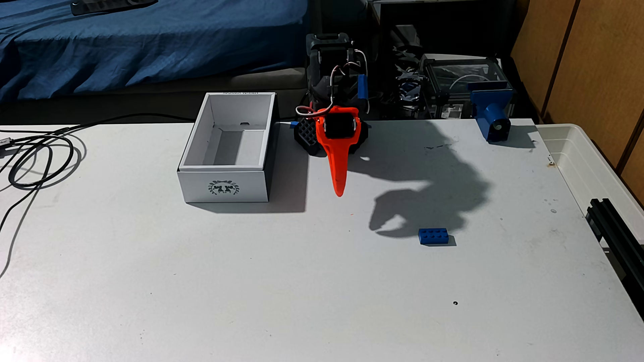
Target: Grab the blue brick and place in box
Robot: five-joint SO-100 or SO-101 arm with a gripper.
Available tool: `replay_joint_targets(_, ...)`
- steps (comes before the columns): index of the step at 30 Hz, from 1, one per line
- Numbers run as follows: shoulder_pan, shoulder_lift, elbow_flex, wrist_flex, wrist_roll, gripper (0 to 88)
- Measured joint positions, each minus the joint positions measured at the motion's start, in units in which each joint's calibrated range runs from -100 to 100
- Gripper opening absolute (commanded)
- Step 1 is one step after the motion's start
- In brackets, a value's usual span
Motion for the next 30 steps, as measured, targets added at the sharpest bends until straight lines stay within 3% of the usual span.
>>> replay_joint_targets(8,3.91,0.0,0.0,0.0,0.0,1.0)
replay_joint_targets(30,3.91,0.0,0.0,0.0,0.0,1.0)
